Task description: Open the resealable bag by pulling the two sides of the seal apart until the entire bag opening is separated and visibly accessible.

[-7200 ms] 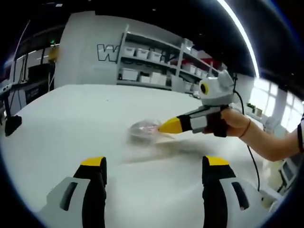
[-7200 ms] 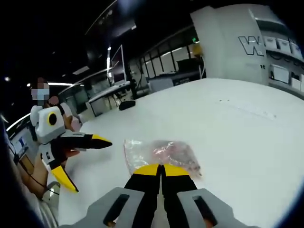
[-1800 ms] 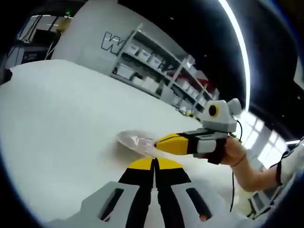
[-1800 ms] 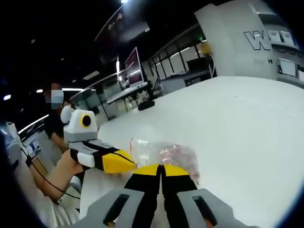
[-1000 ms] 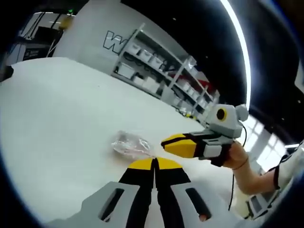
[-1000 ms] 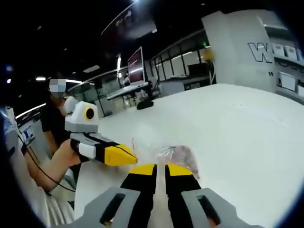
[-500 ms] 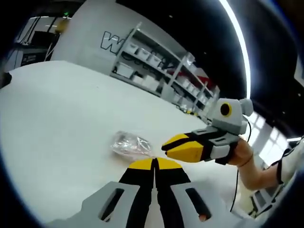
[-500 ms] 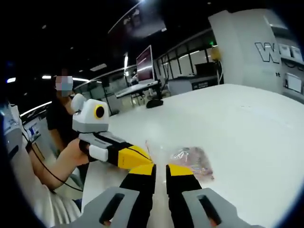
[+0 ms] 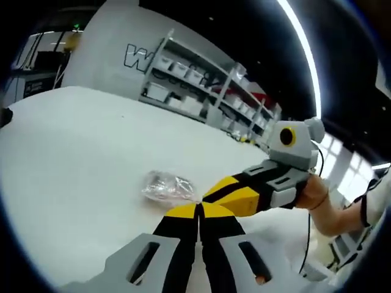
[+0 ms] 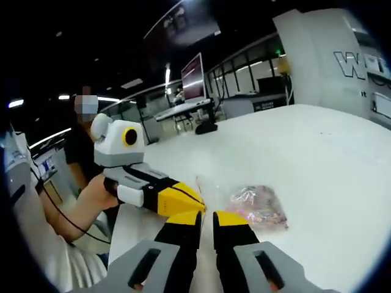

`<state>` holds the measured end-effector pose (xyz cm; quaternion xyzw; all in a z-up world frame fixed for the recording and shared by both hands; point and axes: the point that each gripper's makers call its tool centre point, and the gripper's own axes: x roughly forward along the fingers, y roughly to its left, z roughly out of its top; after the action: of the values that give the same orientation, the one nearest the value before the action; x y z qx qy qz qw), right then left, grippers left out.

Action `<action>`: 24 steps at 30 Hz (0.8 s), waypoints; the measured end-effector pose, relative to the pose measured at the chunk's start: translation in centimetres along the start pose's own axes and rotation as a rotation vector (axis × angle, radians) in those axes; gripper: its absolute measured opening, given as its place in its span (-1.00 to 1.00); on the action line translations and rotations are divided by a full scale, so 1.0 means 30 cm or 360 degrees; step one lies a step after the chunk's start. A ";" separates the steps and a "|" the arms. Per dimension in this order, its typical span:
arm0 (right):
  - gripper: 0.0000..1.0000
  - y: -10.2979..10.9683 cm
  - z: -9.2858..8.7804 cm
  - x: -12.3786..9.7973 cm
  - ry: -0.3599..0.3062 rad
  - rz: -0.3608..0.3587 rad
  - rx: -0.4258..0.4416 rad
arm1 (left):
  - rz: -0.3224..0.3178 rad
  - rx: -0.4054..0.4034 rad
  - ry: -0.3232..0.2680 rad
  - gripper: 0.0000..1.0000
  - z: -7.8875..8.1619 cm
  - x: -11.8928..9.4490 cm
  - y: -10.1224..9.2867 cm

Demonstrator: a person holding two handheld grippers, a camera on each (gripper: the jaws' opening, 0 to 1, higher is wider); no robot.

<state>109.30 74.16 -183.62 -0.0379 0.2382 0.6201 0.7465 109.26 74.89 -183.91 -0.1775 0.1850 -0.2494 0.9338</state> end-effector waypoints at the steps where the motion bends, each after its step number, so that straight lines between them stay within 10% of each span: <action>1: -0.90 0.000 0.000 0.000 0.0000 -0.0001 0.0001 | -0.0001 0.0000 -0.0001 -0.97 0.000 -0.001 -0.001; 24: -1.00 0.017 -0.004 -0.002 -0.0013 -0.0014 0.0037 | -0.0007 0.0045 0.0002 -0.99 -0.001 -0.004 -0.006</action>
<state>108.79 74.18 -183.57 -0.0277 0.2422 0.6140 0.7507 109.07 74.82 -183.83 -0.1647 0.1816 -0.2543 0.9355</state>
